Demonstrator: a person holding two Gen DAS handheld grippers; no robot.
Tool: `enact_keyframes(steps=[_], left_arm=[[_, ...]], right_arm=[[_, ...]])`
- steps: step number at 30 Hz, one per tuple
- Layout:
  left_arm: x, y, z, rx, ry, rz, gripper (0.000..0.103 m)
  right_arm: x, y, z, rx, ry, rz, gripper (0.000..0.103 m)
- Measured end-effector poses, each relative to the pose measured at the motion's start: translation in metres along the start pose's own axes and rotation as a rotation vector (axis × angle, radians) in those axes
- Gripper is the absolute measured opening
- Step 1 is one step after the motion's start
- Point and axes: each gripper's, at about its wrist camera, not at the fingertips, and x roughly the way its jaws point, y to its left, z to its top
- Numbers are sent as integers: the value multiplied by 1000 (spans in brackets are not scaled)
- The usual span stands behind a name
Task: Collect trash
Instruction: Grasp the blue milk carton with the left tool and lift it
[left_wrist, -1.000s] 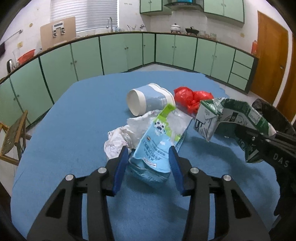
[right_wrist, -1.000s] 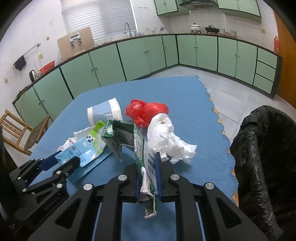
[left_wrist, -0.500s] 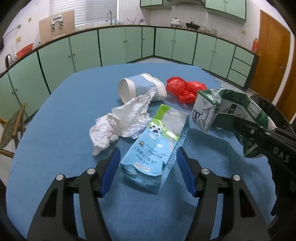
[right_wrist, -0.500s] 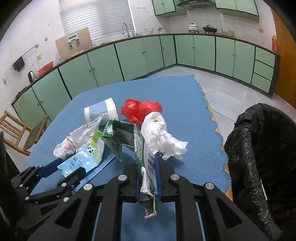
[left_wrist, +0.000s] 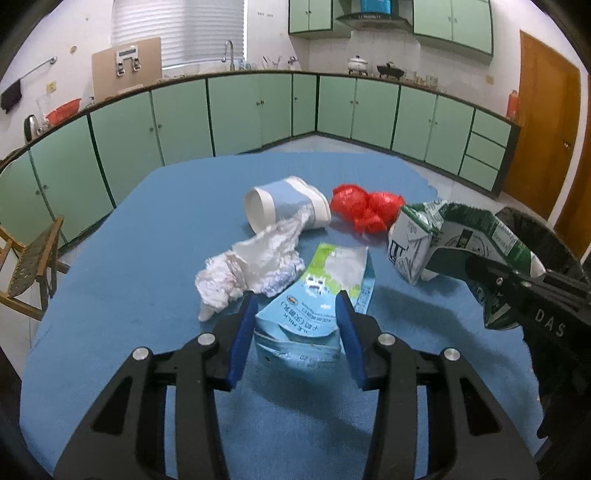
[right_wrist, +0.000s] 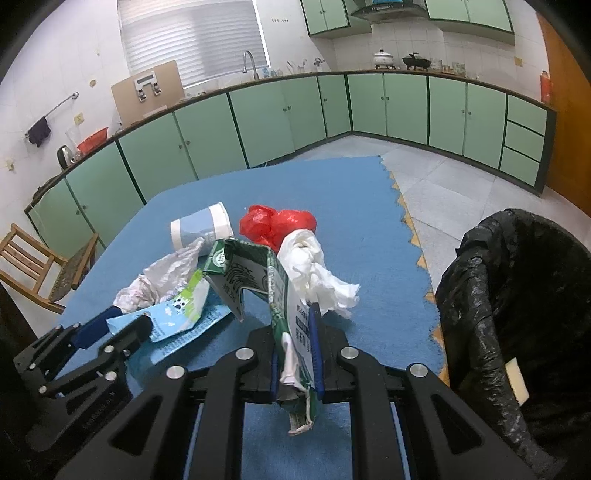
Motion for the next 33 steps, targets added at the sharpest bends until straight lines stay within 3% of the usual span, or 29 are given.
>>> enact_keyframes(steps=[6,13,15,17,20,30,31,33], left_arm=[[-9,-4,2,17,-11,-8,41],[11,-11,-13,28,95,-46,43],[14,-14,-16,28,104,-58,50],[15,-18,-17,37,103,-69,65],[19,-25,-18,60,110,-75,74],[48,-26,-25,64,206,-39,77],[47,-26,-25,59,201,-42,75],[46,-28,-24,66,193,-47,61]], right_arm=[[-10,-1,0,-5,-15,-1,14],[-9,-9,-8,0,7,-11,14],[-9,-13,-10,7,14,-13,14],[-10,-17,-11,14,17,-17,14],[-12,-21,-12,18,15,-21,14],[-12,-27,-14,30,18,-22,14],[-11,-27,-14,31,20,-23,14],[-11,-28,-15,31,22,-23,14]])
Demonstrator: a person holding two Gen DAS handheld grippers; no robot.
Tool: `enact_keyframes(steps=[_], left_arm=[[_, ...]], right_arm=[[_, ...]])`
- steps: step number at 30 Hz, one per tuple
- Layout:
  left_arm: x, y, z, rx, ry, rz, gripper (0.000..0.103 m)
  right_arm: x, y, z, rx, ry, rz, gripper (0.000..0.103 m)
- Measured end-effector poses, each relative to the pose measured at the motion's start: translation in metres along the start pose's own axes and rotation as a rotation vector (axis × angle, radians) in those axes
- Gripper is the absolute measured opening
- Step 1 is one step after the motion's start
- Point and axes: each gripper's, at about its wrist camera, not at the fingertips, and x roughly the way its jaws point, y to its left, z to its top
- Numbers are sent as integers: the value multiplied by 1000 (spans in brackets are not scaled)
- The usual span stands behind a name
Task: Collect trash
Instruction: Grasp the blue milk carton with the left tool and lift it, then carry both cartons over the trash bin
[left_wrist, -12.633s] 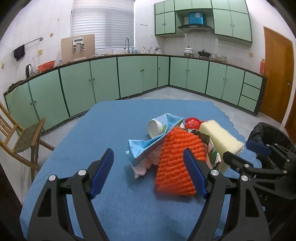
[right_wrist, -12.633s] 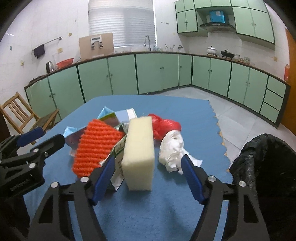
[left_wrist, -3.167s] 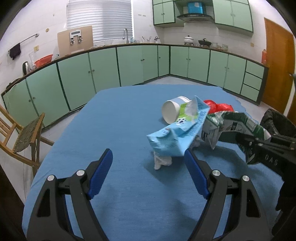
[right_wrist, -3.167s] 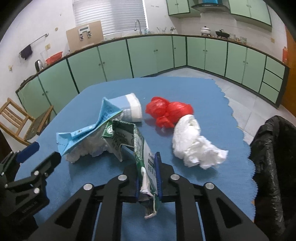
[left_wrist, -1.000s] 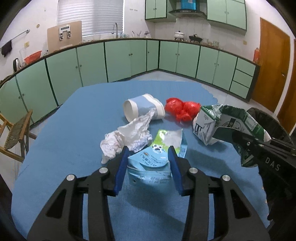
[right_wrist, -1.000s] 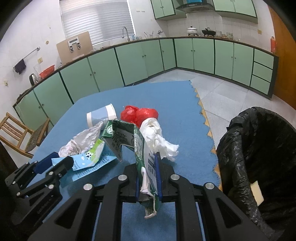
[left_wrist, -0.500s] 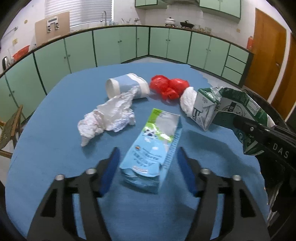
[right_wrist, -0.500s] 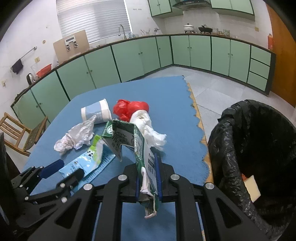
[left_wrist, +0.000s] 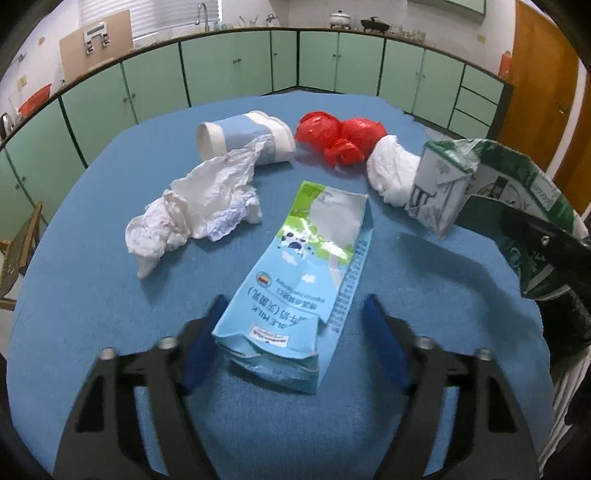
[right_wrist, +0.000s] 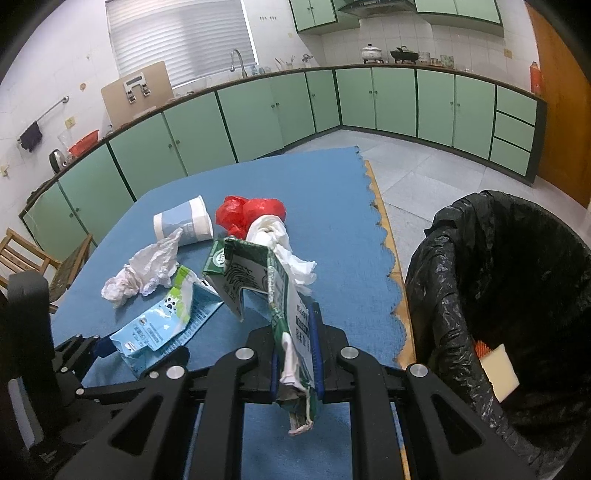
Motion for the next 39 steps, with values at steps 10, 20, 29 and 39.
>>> enact_keyframes(steps=[10,20,29,39], left_arm=[[-20,-1,5,-31,-73,-2,43],[-47,-6,20,-26,-154,-3,43],[-56,-16,31,-20,-182,-15,43],[-73,-49,51,-3,-237,-62,43]], right_arm=[[-1,3,1,-13,-4,0,14],[-7,3,3,-11,-18,-1,14],[-24,-6,9,1,-36,-10,14],[-60,-35,25,22,-104,-44,14]])
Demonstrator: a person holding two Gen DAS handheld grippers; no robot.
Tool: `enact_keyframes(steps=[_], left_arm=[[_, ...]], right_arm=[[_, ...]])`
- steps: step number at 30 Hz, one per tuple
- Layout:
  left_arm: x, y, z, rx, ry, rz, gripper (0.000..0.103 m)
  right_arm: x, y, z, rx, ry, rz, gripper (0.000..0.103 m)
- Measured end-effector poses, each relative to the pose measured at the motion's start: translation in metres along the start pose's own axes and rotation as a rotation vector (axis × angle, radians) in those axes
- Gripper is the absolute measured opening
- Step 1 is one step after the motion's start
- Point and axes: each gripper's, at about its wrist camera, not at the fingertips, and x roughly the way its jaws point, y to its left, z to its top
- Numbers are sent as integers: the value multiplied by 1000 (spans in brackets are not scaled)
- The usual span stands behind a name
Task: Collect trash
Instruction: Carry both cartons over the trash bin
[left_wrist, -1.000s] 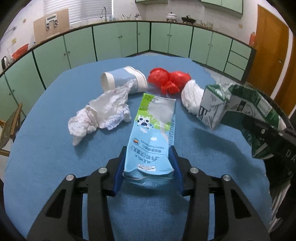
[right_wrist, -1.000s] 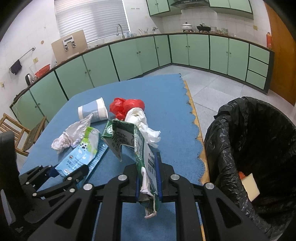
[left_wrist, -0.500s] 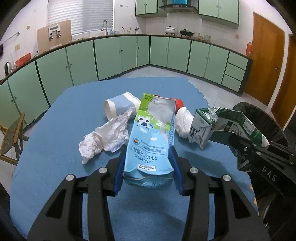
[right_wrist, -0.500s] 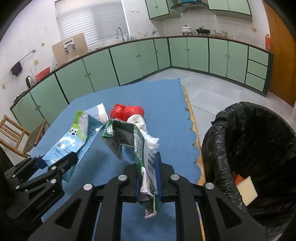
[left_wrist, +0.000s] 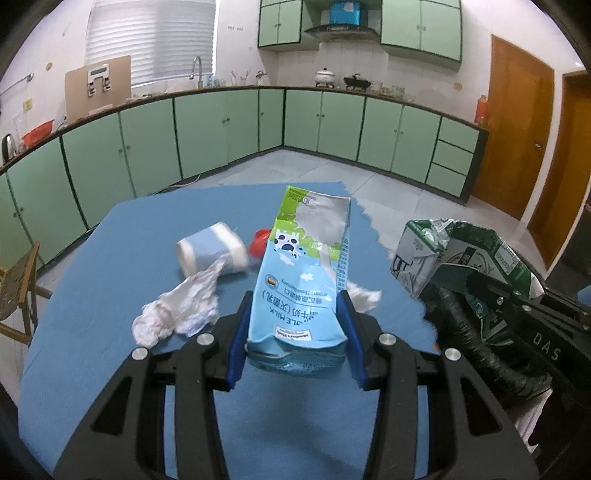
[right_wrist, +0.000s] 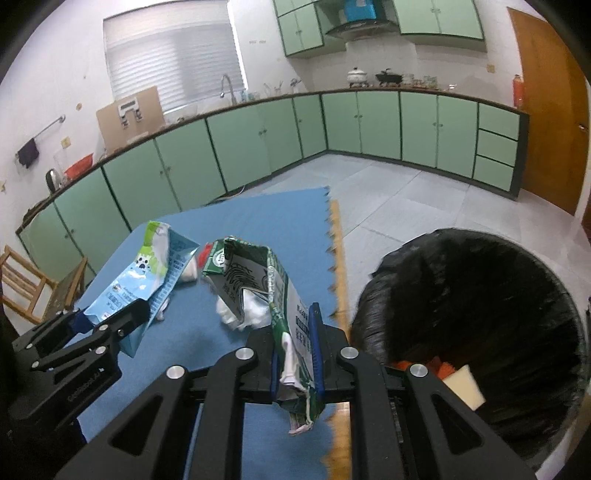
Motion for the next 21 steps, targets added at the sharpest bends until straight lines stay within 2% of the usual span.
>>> enact_keyframes(steps=[9,21], left_arm=[[3,-58,15,58,-26,-88,43],[18,-164,18,187,-40,-228,42]], right_arm=[[-29,-60,15,68,-66,-82,14],[-56,-143,13,157,-102,-210,14]])
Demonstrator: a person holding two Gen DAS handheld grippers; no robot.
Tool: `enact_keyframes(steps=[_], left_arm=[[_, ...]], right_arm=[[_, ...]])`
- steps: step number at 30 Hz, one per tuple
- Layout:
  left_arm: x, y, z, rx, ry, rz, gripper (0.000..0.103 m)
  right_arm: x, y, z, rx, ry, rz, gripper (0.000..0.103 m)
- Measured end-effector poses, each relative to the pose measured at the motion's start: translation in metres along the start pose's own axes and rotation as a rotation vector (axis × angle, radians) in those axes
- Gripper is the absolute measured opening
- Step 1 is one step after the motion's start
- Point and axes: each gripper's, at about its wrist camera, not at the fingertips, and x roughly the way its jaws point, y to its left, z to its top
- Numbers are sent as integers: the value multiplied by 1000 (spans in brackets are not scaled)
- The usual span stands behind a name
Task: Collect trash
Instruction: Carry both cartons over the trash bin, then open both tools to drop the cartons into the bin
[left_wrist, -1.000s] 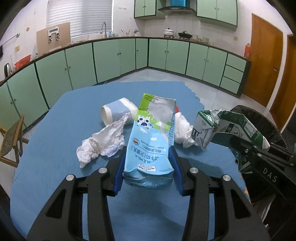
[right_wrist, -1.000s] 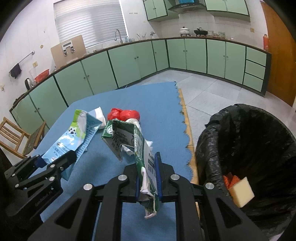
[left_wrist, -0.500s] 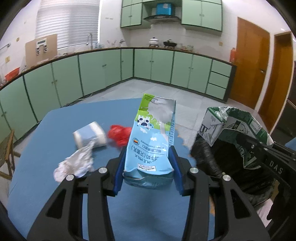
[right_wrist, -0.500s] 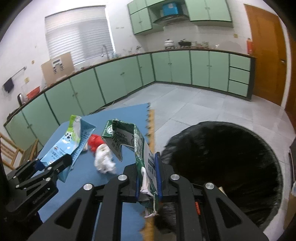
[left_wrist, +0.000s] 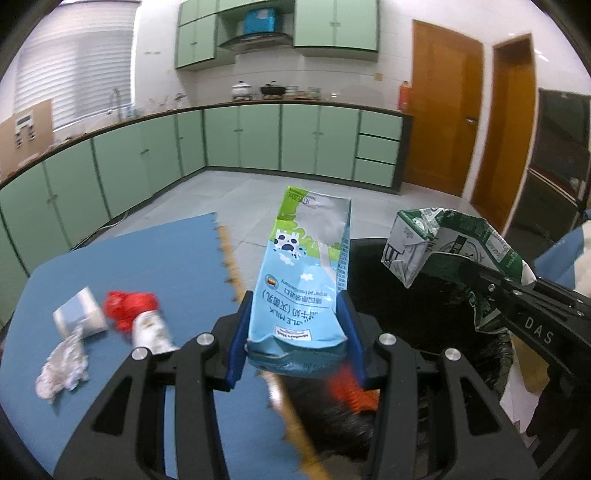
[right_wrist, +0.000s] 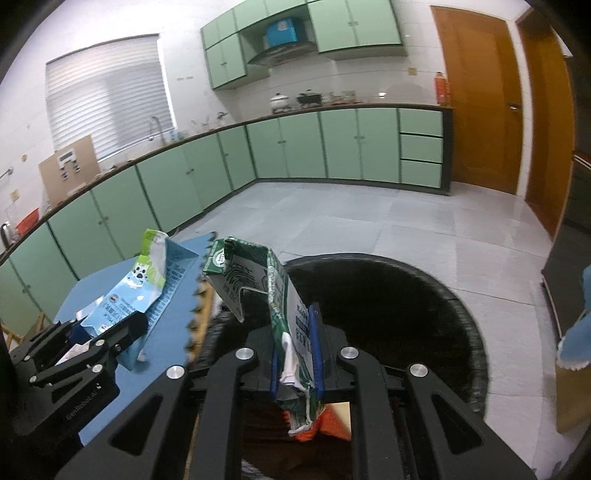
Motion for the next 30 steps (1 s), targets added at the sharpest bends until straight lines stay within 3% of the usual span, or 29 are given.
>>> enact_keyframes(steps=[9,21,25,26,27,30], left_arm=[[39,-47,1,45,40,-62,43],[73,-69,-5,88,84,-61,43],[84,-69,-6,83,125,-91,44],[86,-69,-6,76,132,-98,50],[86,-68,-6,70,135,-104,59],[86,-65,-4,63,129,-108,62]], right_arm=[[4,-51,-6,45,9,-82,14],[25,-86,-25,87,66,-118,14],[34,-89,-27,86,92,-115,14],[36,-89,-28,86,97,-109,25],[39,-88,-25,87,100,-110,42],[40,-88,-28,75,106,-112,48]])
